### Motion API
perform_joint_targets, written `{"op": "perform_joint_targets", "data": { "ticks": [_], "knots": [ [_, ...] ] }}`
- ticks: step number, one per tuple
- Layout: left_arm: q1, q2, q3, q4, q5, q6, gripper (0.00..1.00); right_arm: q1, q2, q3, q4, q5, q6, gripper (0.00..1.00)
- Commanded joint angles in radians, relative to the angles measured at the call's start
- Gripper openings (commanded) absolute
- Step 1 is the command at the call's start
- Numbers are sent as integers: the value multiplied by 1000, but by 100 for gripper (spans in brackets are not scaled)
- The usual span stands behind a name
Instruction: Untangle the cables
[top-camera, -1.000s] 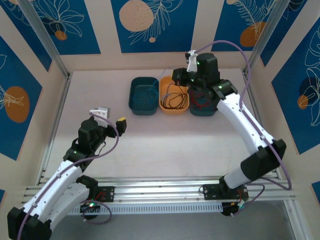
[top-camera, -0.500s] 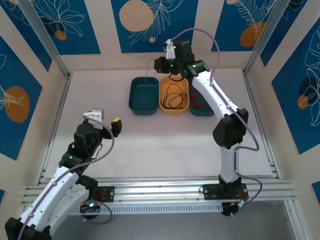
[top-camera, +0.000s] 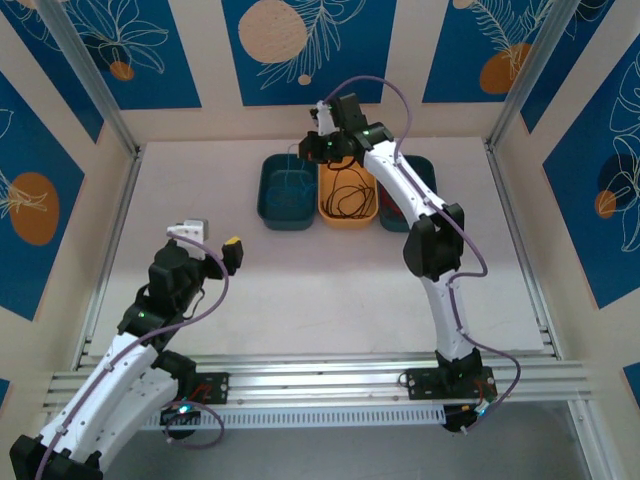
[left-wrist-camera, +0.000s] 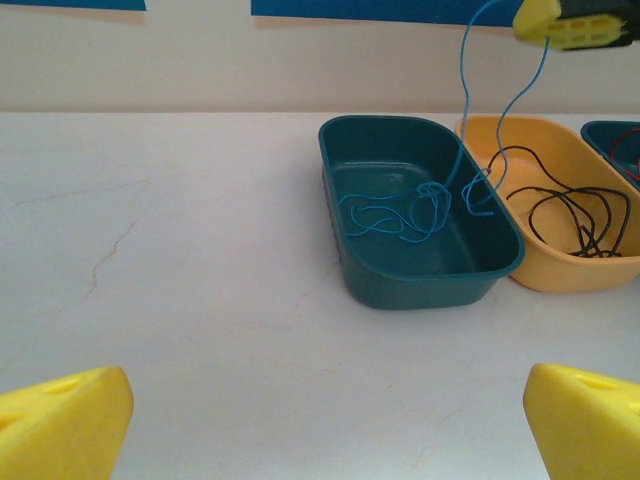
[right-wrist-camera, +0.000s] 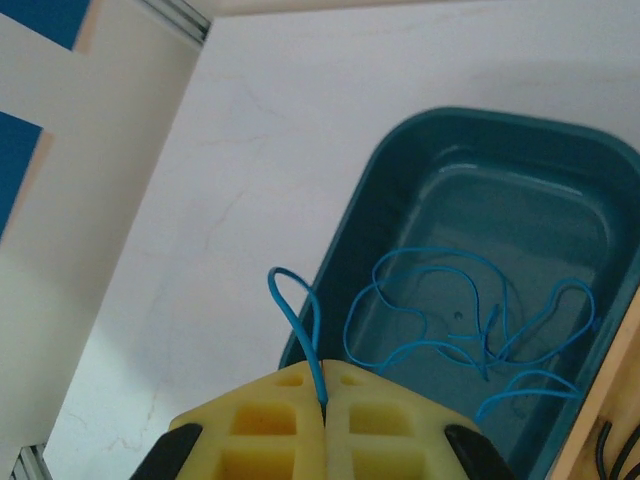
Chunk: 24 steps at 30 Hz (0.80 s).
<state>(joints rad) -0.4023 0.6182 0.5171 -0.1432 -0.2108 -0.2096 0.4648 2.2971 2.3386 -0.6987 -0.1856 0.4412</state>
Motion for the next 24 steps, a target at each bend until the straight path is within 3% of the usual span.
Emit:
{"op": "perform_joint_targets", "data": {
  "ticks": [1, 7, 15, 20, 24],
  "knots": [
    [2, 0, 15, -1, -9, -17, 100, 9, 51, 54, -86, -22, -27, 0],
    [2, 14, 16, 4, 7, -36, 100, 42, 106, 44, -78, 77, -79, 0],
    [2, 16, 18, 1, 14, -45, 100, 79, 242, 174, -130, 281, -139, 0],
    [2, 17, 17, -5, 15, -45, 100, 87, 264, 183, -107, 335, -134, 0],
    [2, 15, 21, -9, 16, -44, 100, 93, 265, 198, -100, 337, -148, 24]
  ]
}}
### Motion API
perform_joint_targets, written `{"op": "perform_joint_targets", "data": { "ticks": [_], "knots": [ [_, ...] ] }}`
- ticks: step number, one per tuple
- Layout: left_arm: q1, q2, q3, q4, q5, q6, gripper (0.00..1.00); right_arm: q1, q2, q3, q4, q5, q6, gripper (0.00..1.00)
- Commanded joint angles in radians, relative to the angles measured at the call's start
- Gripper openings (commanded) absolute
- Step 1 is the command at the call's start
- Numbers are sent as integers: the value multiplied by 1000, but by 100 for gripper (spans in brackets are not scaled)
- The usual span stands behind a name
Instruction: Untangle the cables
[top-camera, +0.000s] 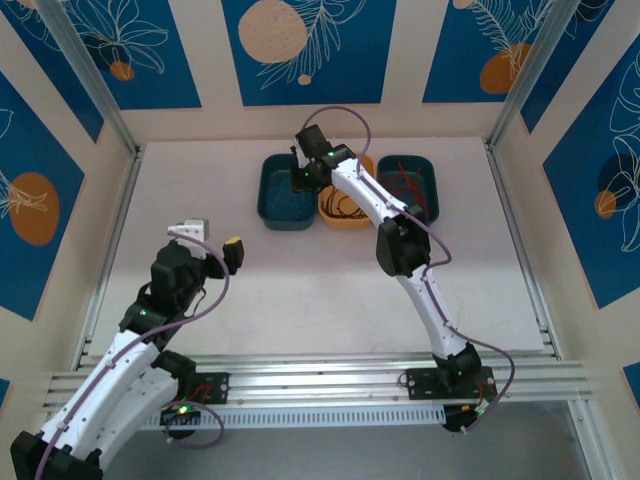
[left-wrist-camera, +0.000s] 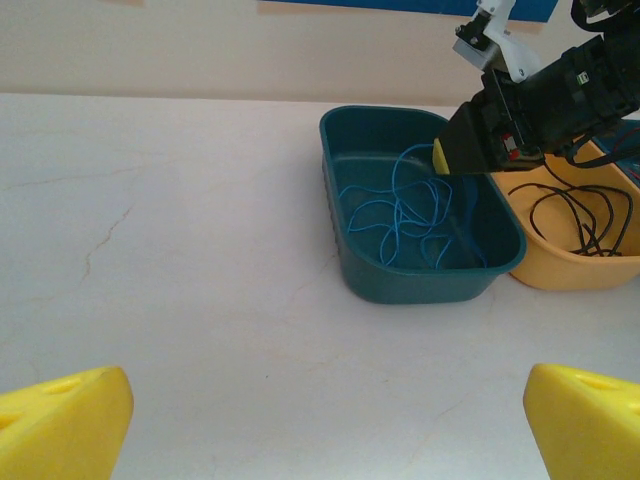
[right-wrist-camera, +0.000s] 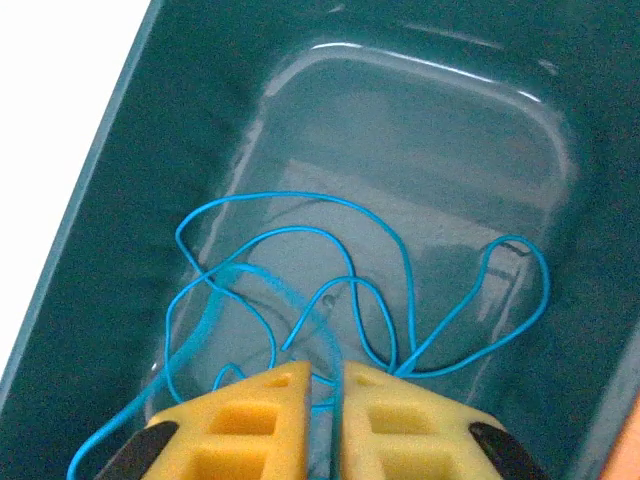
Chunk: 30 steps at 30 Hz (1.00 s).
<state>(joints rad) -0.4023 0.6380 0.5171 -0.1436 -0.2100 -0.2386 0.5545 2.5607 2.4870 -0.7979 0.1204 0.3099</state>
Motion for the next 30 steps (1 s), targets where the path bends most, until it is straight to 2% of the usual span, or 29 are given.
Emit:
{"op": "perform_joint_targets", "data": {
  "ticks": [1, 3, 8, 15, 18, 24, 30],
  "knots": [
    [2, -5, 21, -10, 15, -14, 100, 5, 0, 60, -5, 31, -22, 29],
    [2, -6, 22, -10, 14, -11, 100, 7, -3, 76, -14, 30, -36, 36],
    [2, -8, 20, -11, 11, -11, 100, 12, -46, 89, -29, 45, -61, 49],
    [2, -10, 18, -17, -8, -8, 100, 13, -177, 37, -56, 77, -69, 57],
    [2, -19, 19, -25, -34, -5, 100, 12, -307, -108, 0, 101, -68, 60],
    [3, -39, 5, -38, -98, -6, 100, -9, -636, -539, 188, 148, -40, 66],
    [5, -38, -1, -64, -208, -4, 100, -53, -943, -985, 320, 235, 14, 77]
  ]
}}
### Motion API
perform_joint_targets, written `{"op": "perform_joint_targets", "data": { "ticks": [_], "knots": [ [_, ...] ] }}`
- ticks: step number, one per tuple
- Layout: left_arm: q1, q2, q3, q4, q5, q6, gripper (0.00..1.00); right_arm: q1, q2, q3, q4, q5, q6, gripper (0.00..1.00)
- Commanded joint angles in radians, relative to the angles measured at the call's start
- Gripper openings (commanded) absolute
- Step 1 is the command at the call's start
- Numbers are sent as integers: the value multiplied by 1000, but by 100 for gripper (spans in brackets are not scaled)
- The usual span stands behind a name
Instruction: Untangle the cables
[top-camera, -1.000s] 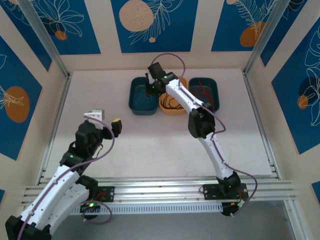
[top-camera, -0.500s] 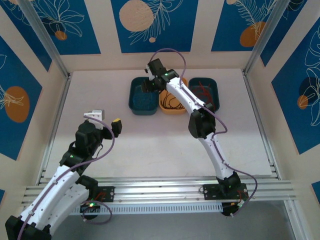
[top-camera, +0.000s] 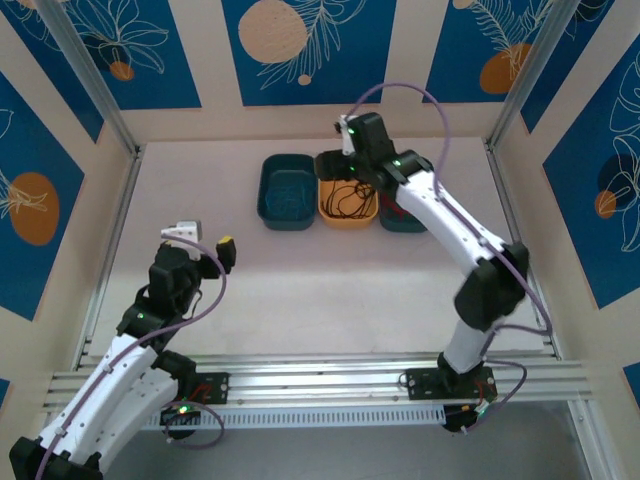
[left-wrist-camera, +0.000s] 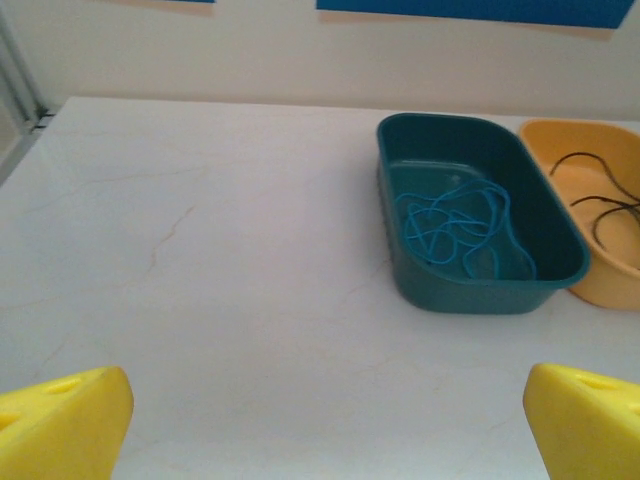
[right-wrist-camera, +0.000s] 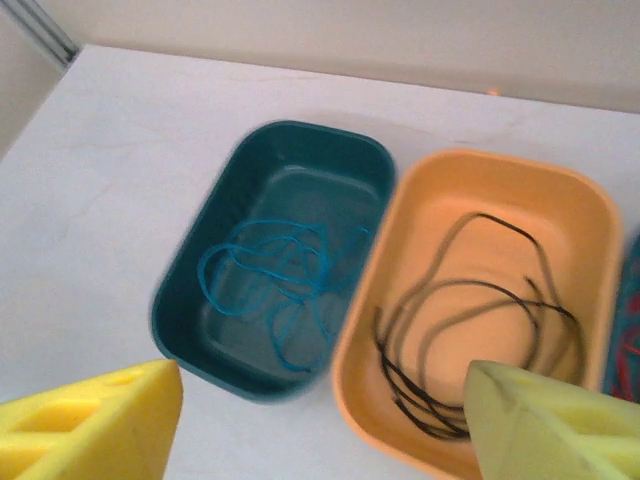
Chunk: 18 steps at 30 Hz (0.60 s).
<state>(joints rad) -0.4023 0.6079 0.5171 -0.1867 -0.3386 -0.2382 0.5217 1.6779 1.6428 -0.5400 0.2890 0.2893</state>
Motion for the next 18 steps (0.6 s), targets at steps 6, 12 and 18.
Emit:
{"op": "perform_joint_targets", "data": {
  "ticks": [6, 12, 18],
  "knots": [
    [14, 4, -75, 79, -137, 50, 100, -83, -344, -516, 143, 161, 103, 93],
    [59, 95, -165, 246, -133, 110, 100, -192, -550, -768, 197, 188, 169, 99],
    [145, 223, -190, 400, -73, 192, 100, -318, -616, -904, 262, 184, 176, 99]
  ]
}}
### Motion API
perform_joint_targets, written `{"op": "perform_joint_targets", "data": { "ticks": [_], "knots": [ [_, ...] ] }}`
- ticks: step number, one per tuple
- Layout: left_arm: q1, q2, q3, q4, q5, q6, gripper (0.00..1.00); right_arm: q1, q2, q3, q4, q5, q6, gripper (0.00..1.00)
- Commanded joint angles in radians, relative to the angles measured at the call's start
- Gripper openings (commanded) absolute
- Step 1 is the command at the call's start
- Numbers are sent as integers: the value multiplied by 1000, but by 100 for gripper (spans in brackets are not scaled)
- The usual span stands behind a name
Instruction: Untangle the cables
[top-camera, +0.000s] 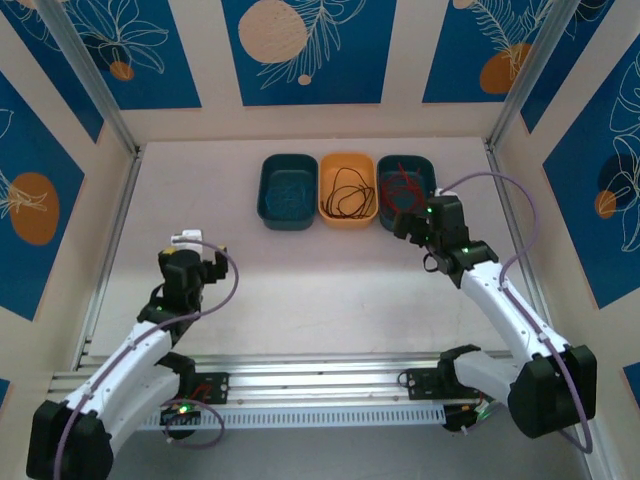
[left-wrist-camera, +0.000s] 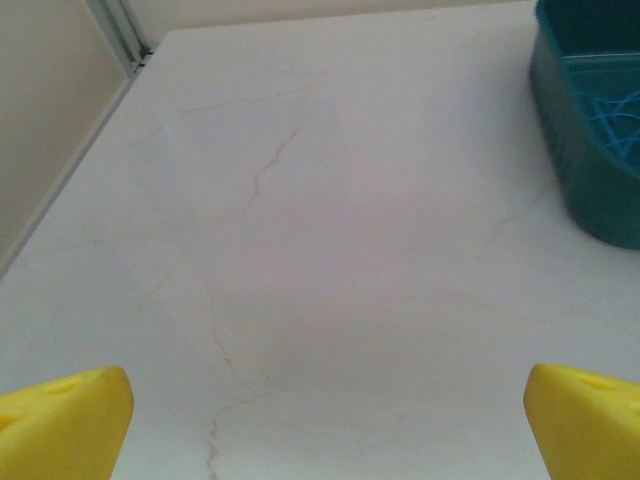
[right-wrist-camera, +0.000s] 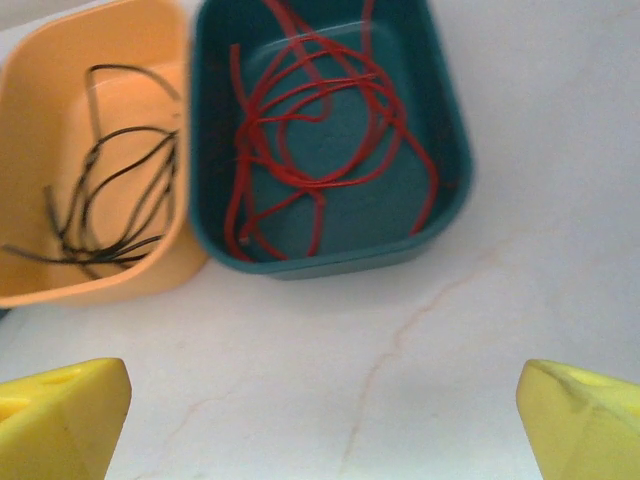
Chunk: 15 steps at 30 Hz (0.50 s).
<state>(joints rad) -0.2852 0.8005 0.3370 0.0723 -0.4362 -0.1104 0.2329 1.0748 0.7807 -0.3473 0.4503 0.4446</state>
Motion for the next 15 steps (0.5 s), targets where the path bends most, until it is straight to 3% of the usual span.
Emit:
{"op": "perform_joint_targets", "data": {
  "ticks": [1, 7, 15],
  "knots": [
    [42, 55, -18, 176, 31, 76, 100, -41, -15, -59, 89, 30, 15, 99],
    [129, 195, -46, 345, 141, 92, 100, -69, -16, -145, 233, 51, -60, 99],
    [172, 363, -61, 574, 257, 99, 100, -75, -18, -238, 391, 78, -169, 99]
  ]
}}
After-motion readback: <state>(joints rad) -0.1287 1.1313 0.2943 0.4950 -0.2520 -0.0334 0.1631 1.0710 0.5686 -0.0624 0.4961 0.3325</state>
